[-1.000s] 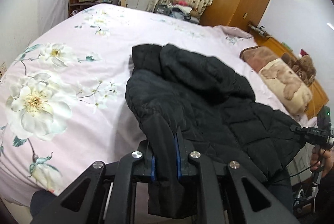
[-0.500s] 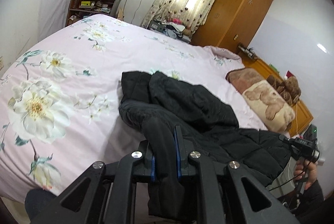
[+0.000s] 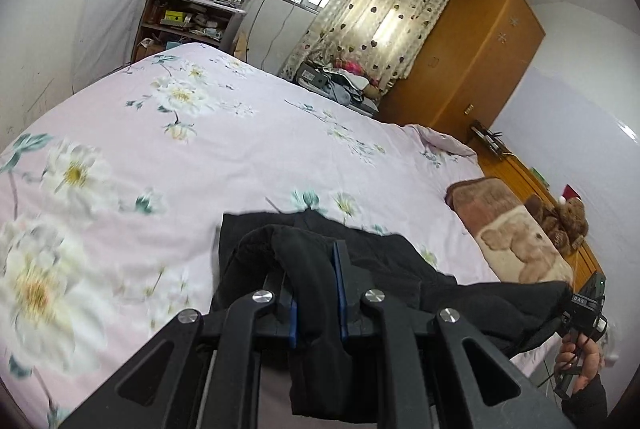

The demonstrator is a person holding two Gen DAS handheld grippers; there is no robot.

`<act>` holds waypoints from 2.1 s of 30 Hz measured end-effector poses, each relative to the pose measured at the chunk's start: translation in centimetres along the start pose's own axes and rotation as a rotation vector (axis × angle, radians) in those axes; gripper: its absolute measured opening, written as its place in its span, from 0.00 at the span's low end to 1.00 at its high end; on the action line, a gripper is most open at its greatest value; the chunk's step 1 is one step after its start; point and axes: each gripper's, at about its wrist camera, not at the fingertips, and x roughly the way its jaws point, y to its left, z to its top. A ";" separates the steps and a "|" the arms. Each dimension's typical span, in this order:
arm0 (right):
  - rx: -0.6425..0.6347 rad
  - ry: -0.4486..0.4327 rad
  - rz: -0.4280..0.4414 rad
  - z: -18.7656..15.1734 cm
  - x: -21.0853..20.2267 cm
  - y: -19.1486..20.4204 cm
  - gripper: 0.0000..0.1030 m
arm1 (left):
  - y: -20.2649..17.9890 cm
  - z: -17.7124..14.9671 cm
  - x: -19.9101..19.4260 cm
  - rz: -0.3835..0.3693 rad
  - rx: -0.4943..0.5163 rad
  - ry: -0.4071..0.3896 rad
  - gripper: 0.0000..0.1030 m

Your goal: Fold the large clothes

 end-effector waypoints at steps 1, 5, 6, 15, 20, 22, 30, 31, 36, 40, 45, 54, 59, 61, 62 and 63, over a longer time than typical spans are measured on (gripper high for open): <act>-0.001 0.006 -0.008 0.8 1.1 0.0 0.11 | 0.1 0.7 1.2 0.008 0.002 0.002 0.14; -0.017 0.038 -0.053 3.5 5.3 -0.1 0.11 | 0.9 2.7 6.2 0.042 0.003 0.034 0.14; -0.014 0.051 -0.065 4.1 6.7 -0.4 0.11 | 1.2 2.9 7.6 0.052 -0.001 0.047 0.14; 0.053 0.200 -0.206 6.2 18.1 -4.5 0.13 | 5.3 2.2 19.6 0.166 -0.053 0.220 0.15; 0.119 0.240 -0.220 5.8 21.2 -6.6 0.18 | 5.8 1.7 22.0 0.172 -0.065 0.247 0.19; 0.137 0.247 -0.209 5.8 21.4 -7.2 0.19 | 5.7 2.0 22.2 0.155 -0.063 0.261 0.20; 0.136 0.173 -0.015 7.7 16.1 -5.3 0.62 | 5.6 4.8 18.6 -0.002 -0.115 0.241 0.39; 0.124 0.149 -0.015 7.9 15.4 -5.0 0.64 | 5.3 5.2 18.0 -0.021 -0.117 0.225 0.42; 0.044 0.023 -0.009 8.5 13.2 -3.0 0.64 | 4.3 6.5 16.4 -0.052 -0.115 0.192 0.51; 0.001 0.019 -0.039 8.0 13.4 -3.0 0.64 | 4.8 6.7 15.5 -0.047 -0.134 0.150 0.68; -0.113 0.107 -0.138 6.3 15.8 -3.5 0.64 | 6.0 7.6 14.5 -0.008 -0.131 0.072 0.88; -0.176 0.186 -0.201 6.1 19.8 -5.2 0.64 | 7.5 3.8 24.7 0.098 -0.036 0.385 0.86; -0.190 0.269 -0.212 6.4 21.6 -5.0 0.61 | 5.9 3.7 26.6 0.126 0.025 0.380 0.63; -0.190 0.304 -0.238 6.6 22.5 -5.3 0.56 | 5.6 3.8 26.8 0.135 0.051 0.374 0.62; -0.189 0.317 -0.237 6.6 22.9 -5.6 0.56 | 5.5 3.8 26.7 0.137 0.057 0.373 0.62; -0.184 0.336 -0.236 6.6 23.3 -6.0 0.56 | 5.6 3.8 26.6 0.136 0.056 0.373 0.62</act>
